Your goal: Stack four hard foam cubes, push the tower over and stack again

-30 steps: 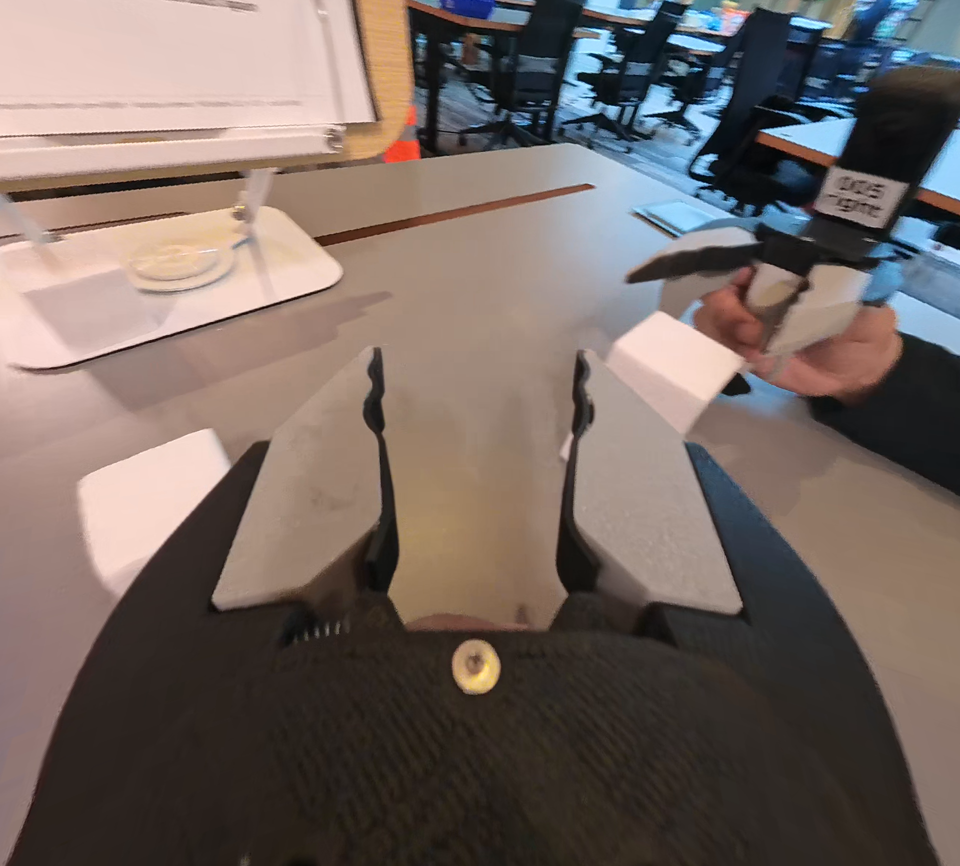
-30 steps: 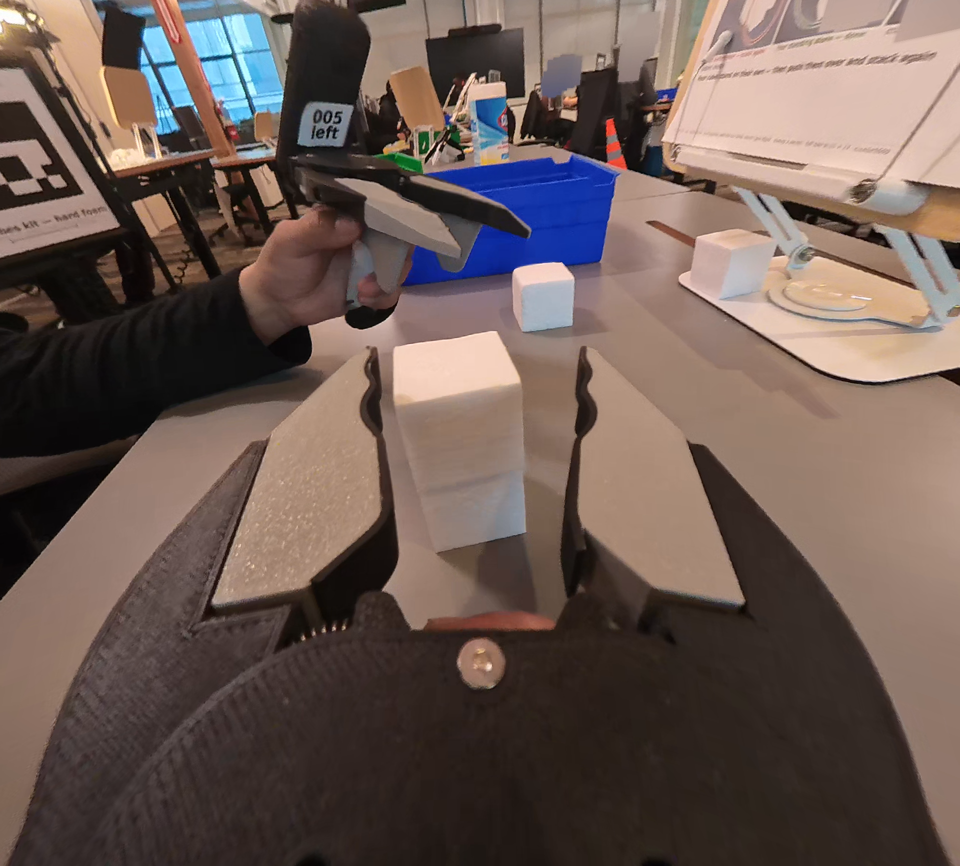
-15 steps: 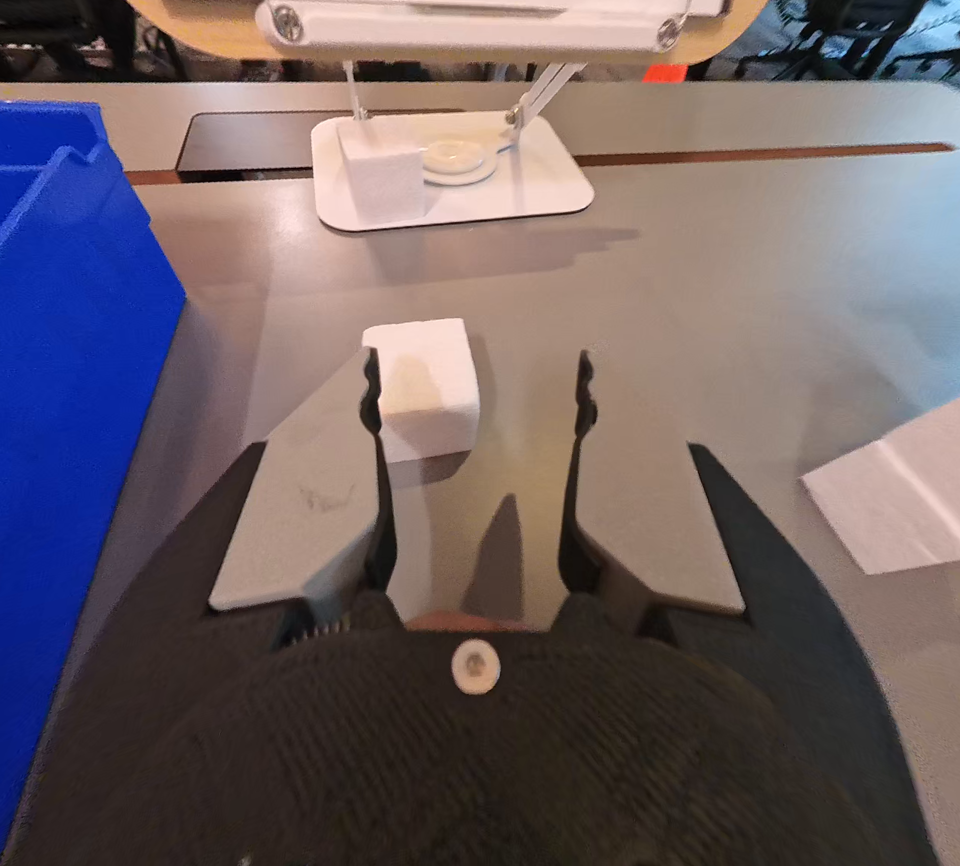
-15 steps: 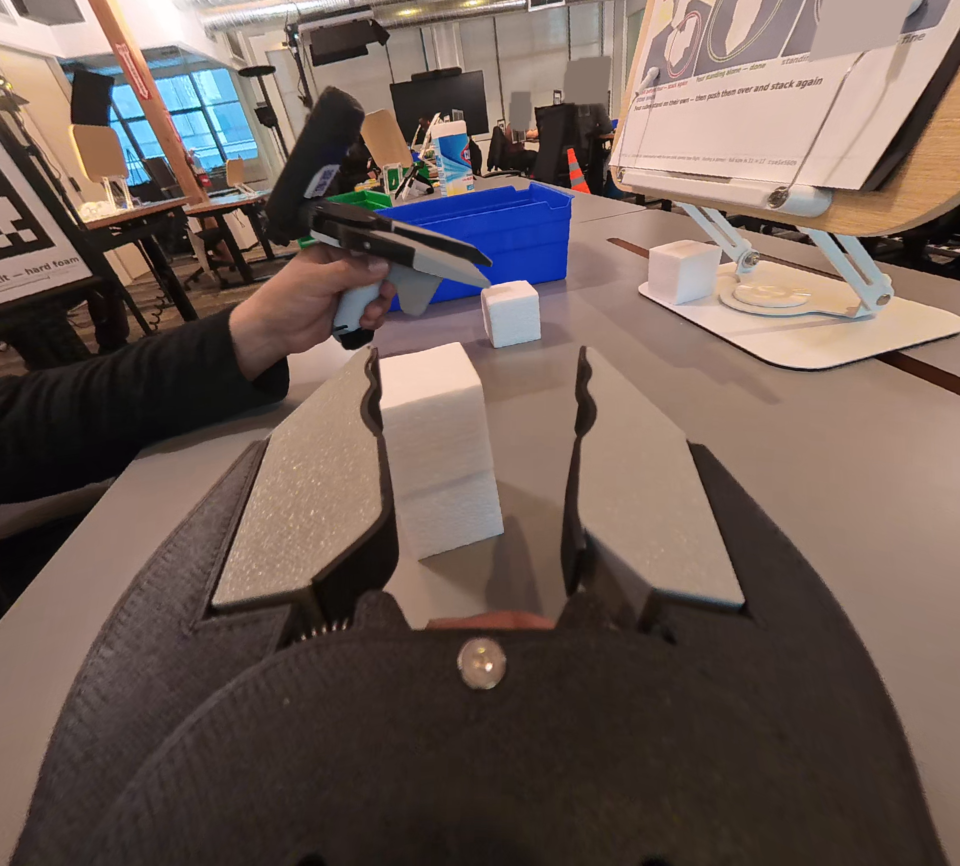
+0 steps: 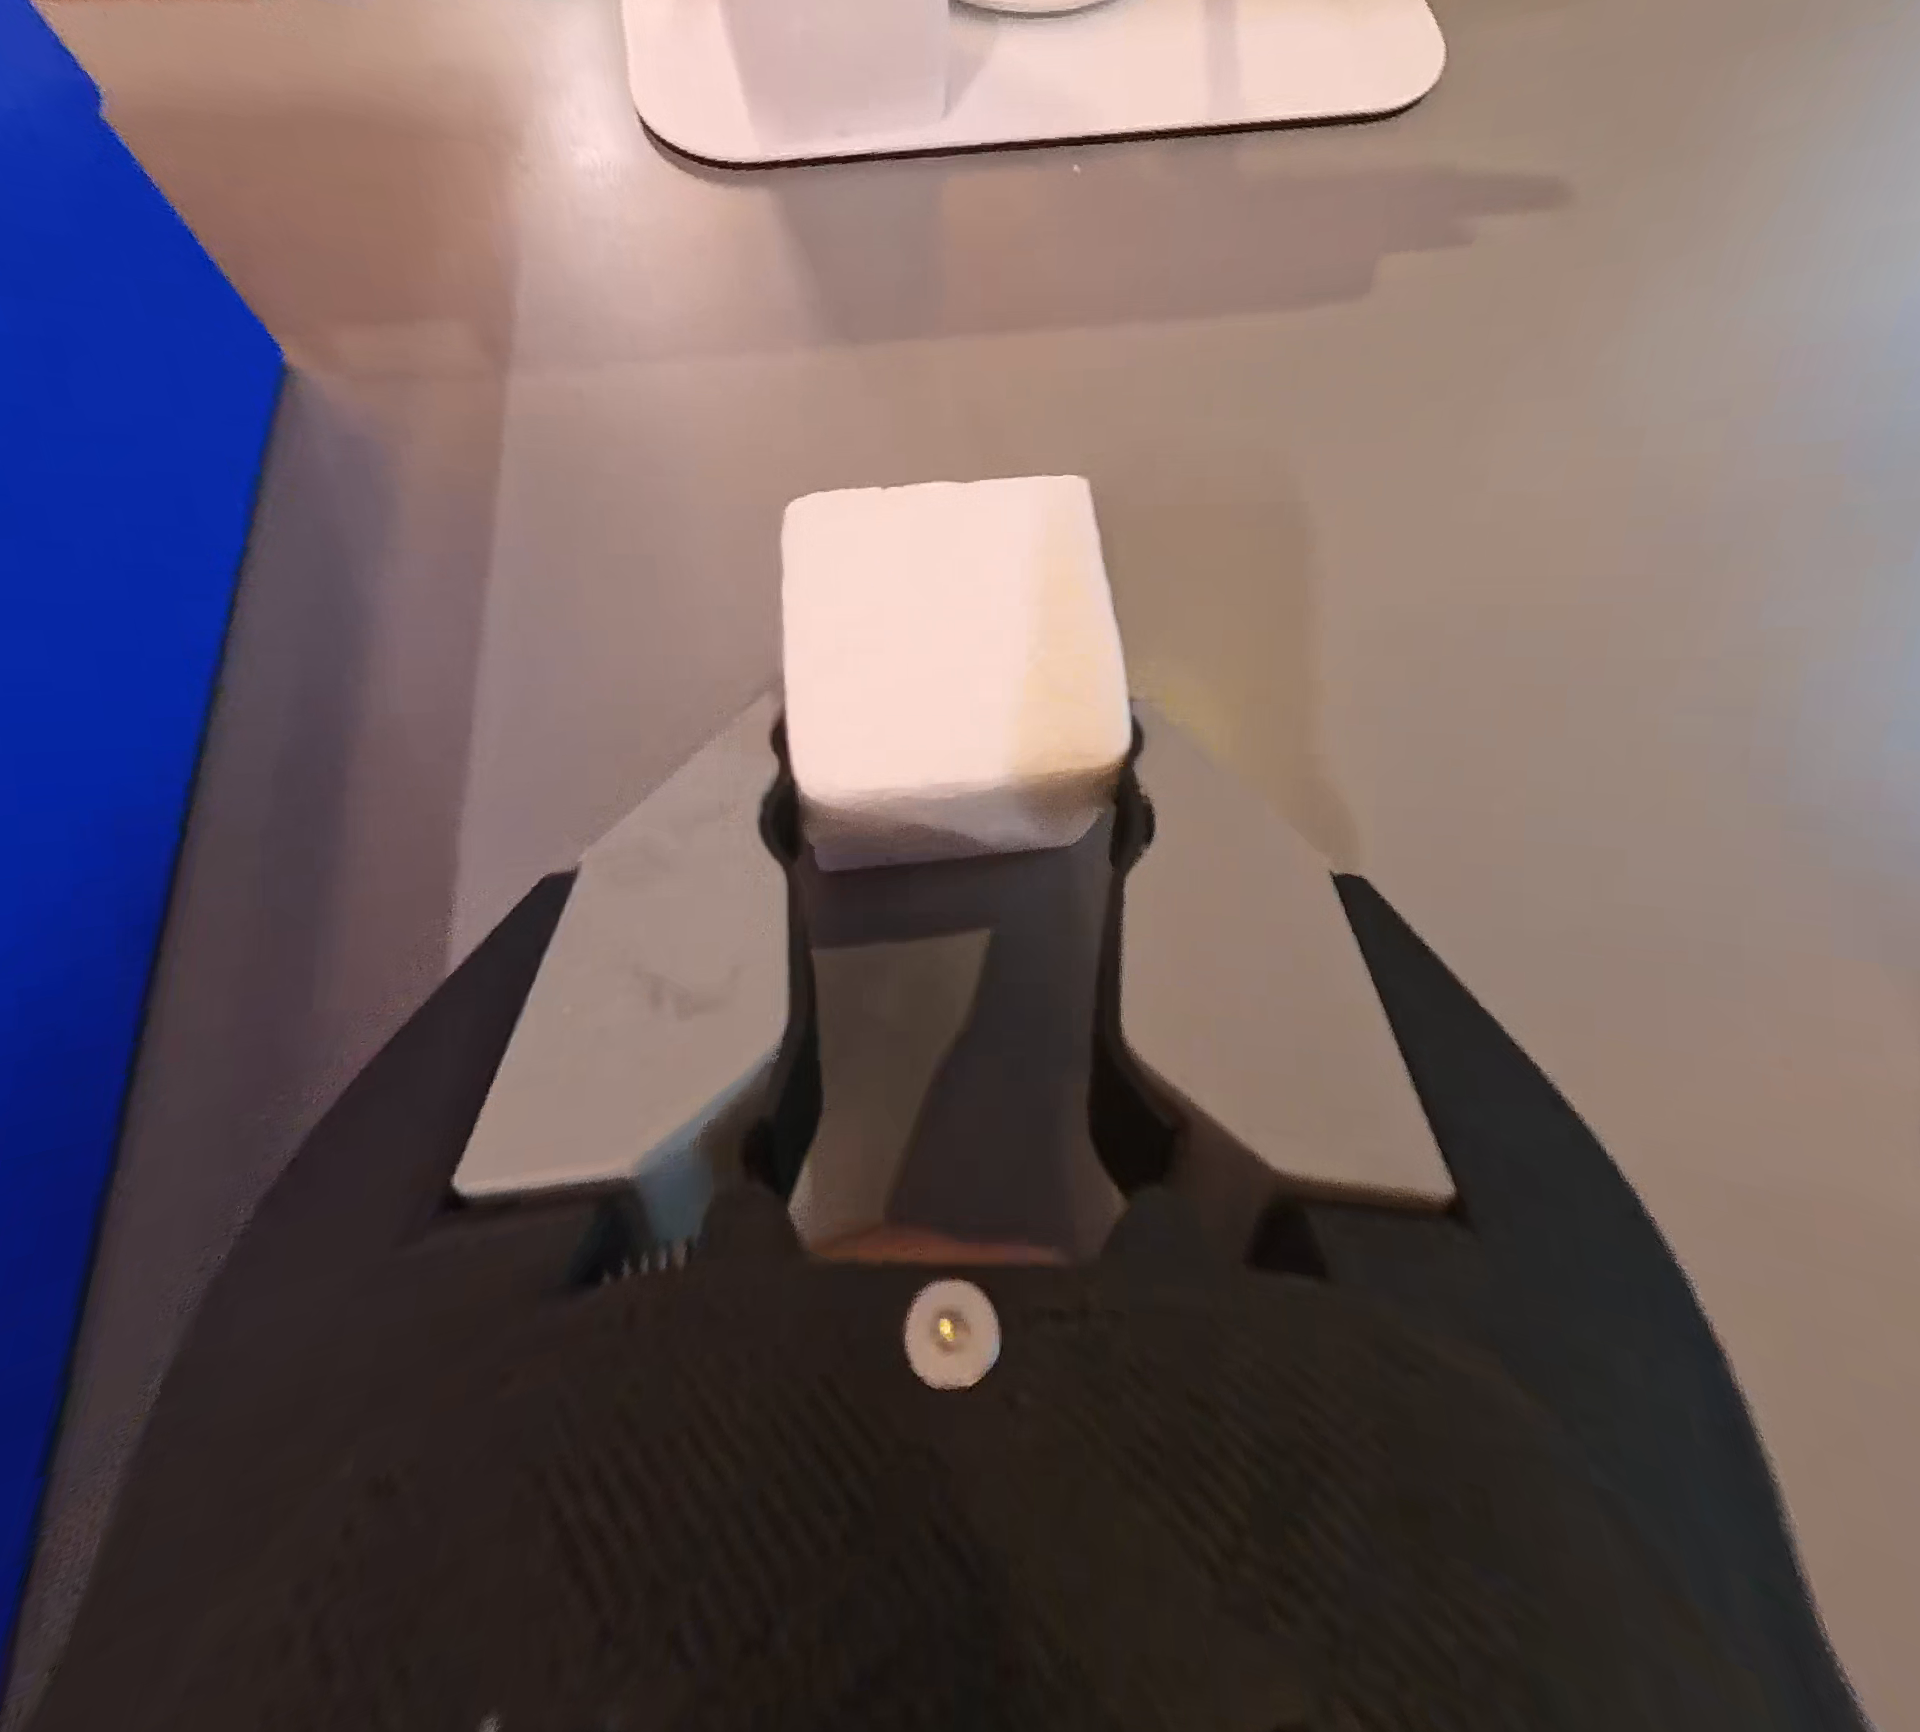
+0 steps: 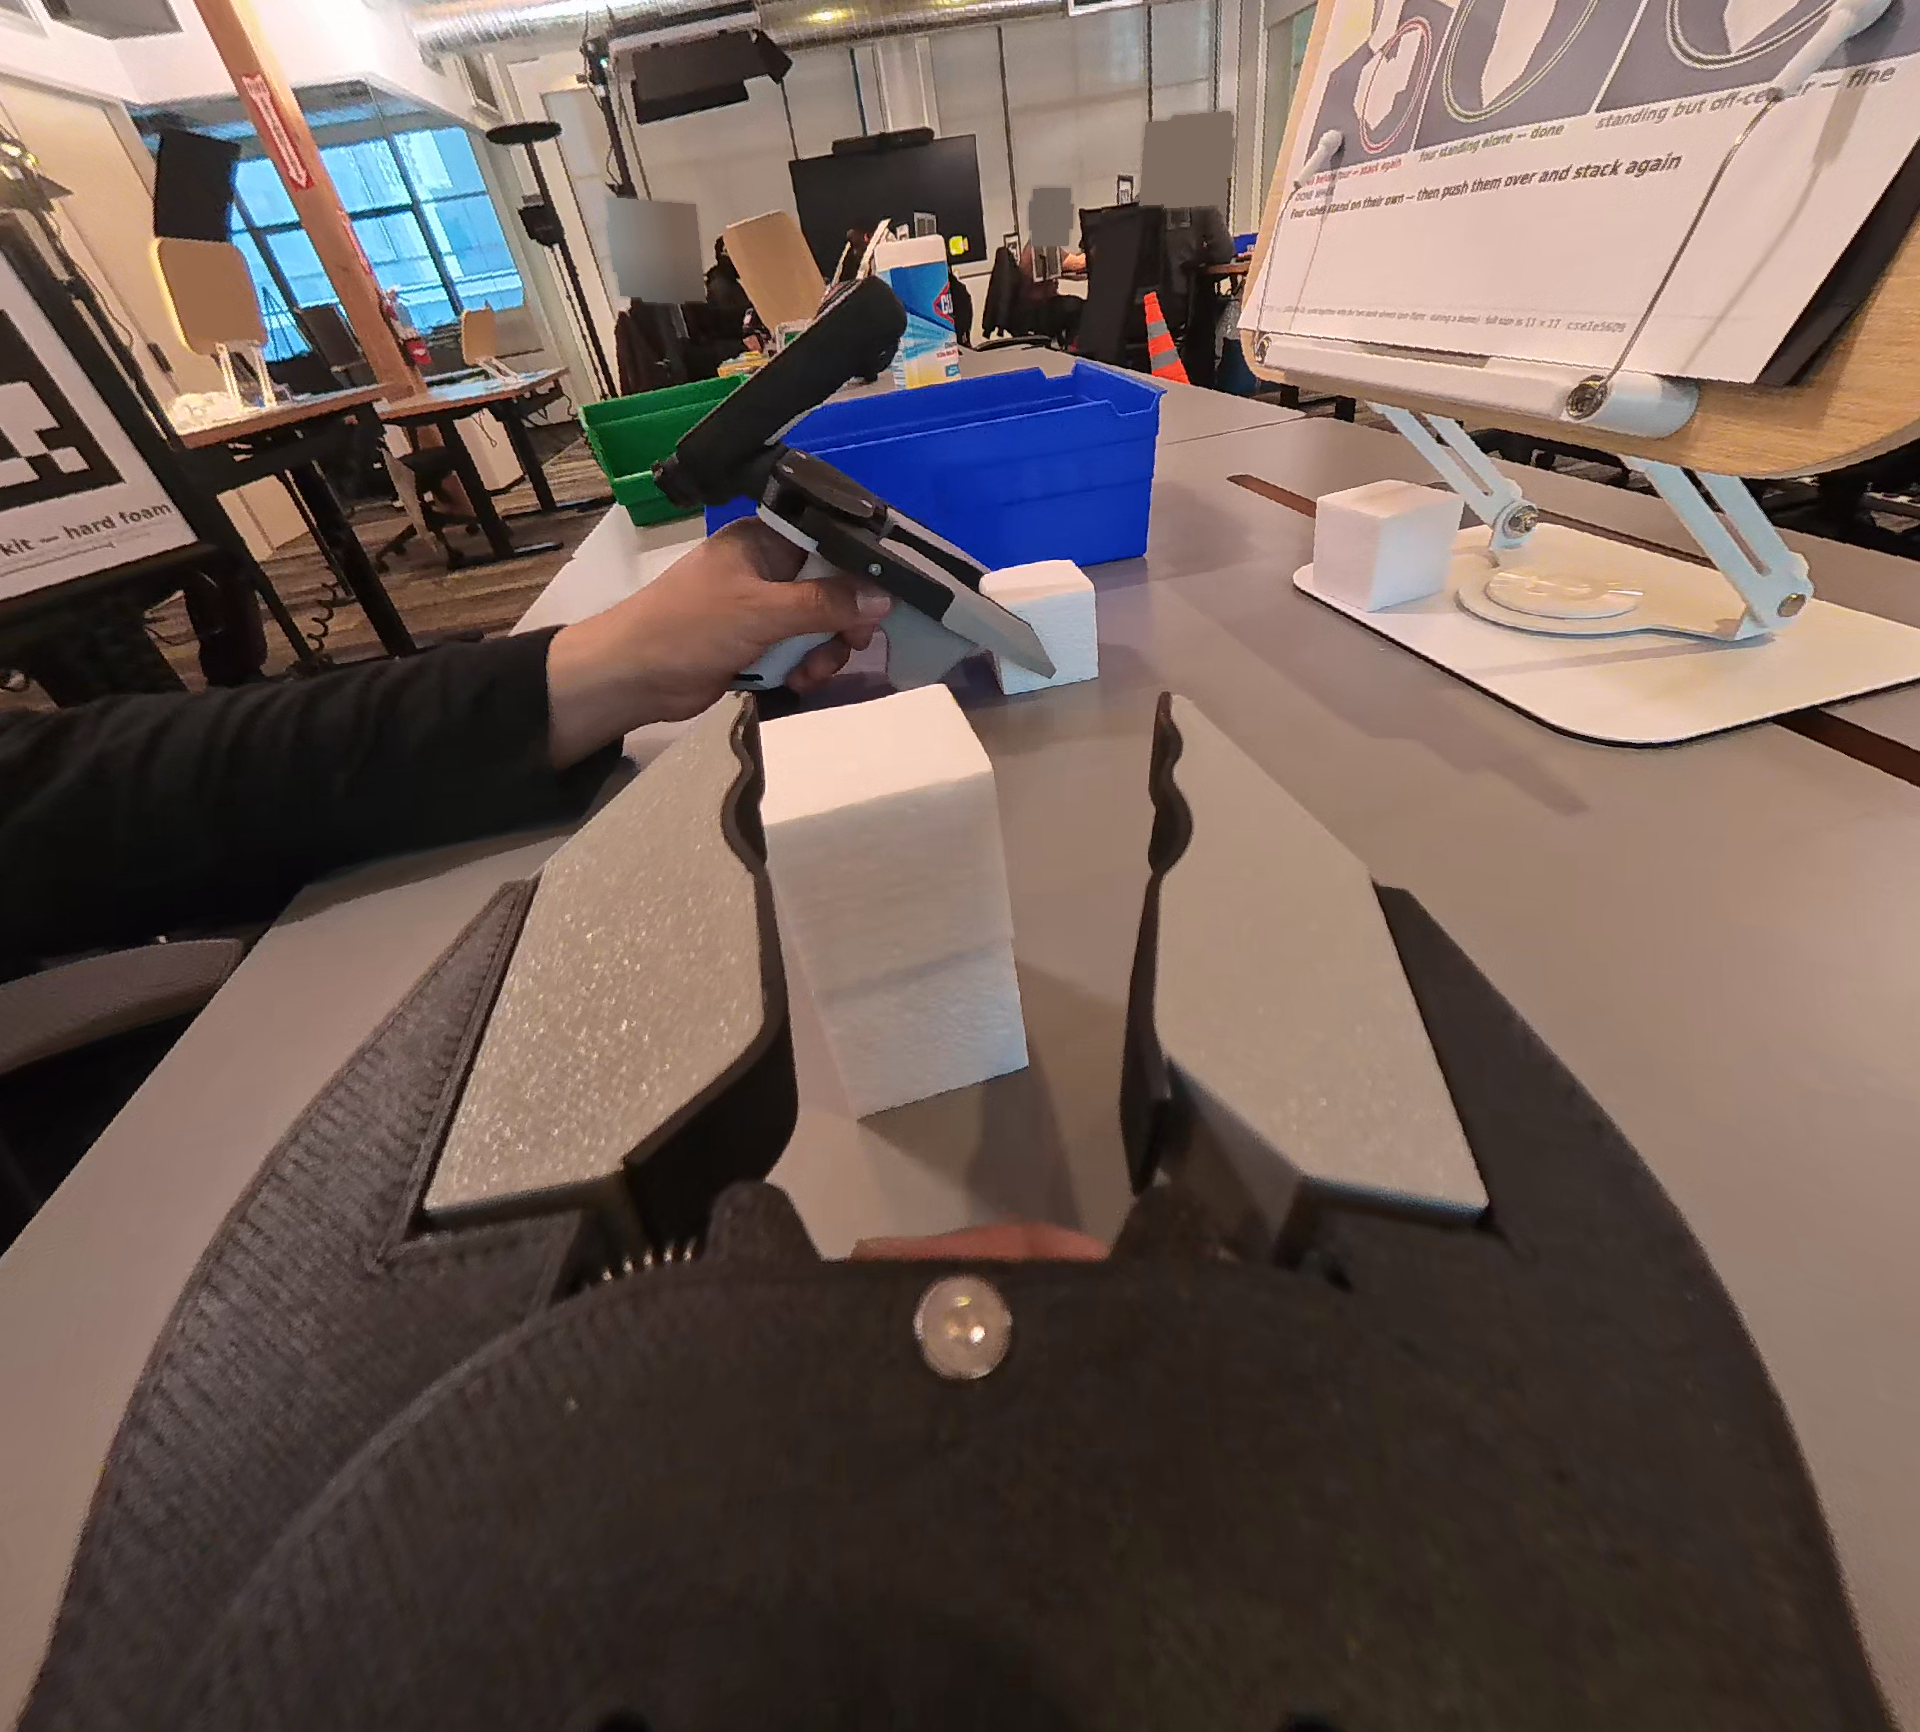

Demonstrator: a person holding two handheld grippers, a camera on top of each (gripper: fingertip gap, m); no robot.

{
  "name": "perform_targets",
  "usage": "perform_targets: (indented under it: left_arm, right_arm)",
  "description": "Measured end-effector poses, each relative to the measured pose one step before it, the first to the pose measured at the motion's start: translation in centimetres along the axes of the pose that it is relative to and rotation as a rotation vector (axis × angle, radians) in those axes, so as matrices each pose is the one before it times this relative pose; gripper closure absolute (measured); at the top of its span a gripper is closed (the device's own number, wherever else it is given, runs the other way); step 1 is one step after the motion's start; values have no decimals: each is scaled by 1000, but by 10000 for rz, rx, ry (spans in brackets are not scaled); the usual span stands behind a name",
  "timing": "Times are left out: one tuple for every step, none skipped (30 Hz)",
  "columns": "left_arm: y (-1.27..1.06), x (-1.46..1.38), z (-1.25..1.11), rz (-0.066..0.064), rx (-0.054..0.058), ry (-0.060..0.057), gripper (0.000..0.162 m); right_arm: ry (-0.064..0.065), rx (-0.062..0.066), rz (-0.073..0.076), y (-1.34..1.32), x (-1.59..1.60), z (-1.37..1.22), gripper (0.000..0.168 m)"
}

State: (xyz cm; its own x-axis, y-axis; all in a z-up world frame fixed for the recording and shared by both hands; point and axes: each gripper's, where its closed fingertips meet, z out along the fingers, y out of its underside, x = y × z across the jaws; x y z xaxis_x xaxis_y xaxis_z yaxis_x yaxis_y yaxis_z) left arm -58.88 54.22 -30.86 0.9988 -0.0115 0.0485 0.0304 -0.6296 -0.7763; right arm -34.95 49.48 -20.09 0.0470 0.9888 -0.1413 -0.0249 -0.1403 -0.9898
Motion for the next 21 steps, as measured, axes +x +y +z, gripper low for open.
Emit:
perform_targets:
  left_arm:
    - [19, 191, -63, 76, -1, 109, 104]
    - [-16, 195, -106, 86, 25, 85, 104]
    - [-171, 198, -203, 82, 101, 84, 104]
    - [-410, 424, -348, 62, 210, 222, 104]
    - [-708, 775, -530, 14, 365, 451, 104]
    - [-980, 1048, -644, -42, 514, 621, 104]
    - [-1165, 1324, -686, -49, 603, 784, 104]
    - [-1218, 1694, -640, -7, 609, 984, 104]
    - [-1106, 2019, -528, 48, 528, 1136, 104]
    - [-888, 2190, -359, 110, 398, 1174, 104]
    - [-671, 2106, -171, 205, 268, 1043, 104]
    - [-475, 1896, -5, 331, 164, 842, 104]
    - [-290, 1710, 114, 420, 64, 677, 104]
    - [-117, 1627, 214, 463, -37, 605, 104]
    - [40, 1604, 287, 456, -131, 583, 104]
    - [147, 1466, 353, 432, -191, 515, 104]
    - [166, 1291, 392, 416, -203, 418, 104]
    - [173, 1159, 392, 393, -200, 357, 104]
    - [166, 1004, 372, 349, -196, 296, 104]
    - [144, 847, 337, 304, -178, 241, 103]
    - [109, 800, 276, 257, -143, 249, 103]
  right_arm:
    - [7, 2, -5, -15, 24, -38, 96]
    - [7, 13, 2, -42, 28, -50, 96]
    - [0, 31, 11, -80, 21, -56, 96]
    - [-7, 29, 14, -98, 18, -66, 95]
    - [-9, 29, 11, -108, 6, -86, 96]
    - [-11, 30, 4, -117, -12, -96, 96]
    - [-14, 24, -1, -118, -24, -110, 96]
    - [-29, 22, 0, -125, -48, -111, 97]
    - [-33, 26, 10, -143, -52, -117, 97]
    - [-43, 54, 22, -202, -77, -107, 97]
    - [-78, 57, 34, -227, -139, -94, 97]
    - [-117, 31, 42, -226, -227, -70, 97]
    - [-139, 39, 29, -248, -304, -64, 97]
    - [-143, 52, 7, -295, -371, -41, 97]
    - [-154, 45, -12, -284, -434, -22, 97]
    - [-154, 30, -28, -281, -487, 16, 97]
    - [-164, 15, -51, -259, -543, 43, 97]
    - [-219, -12, -71, -208, -659, 91, 97]
    - [-254, -34, -79, -159, -742, 146, 98]
    - [-226, -63, -90, -106, -701, 197, 98]
    - [-173, -66, -115, -93, -603, 255, 98]
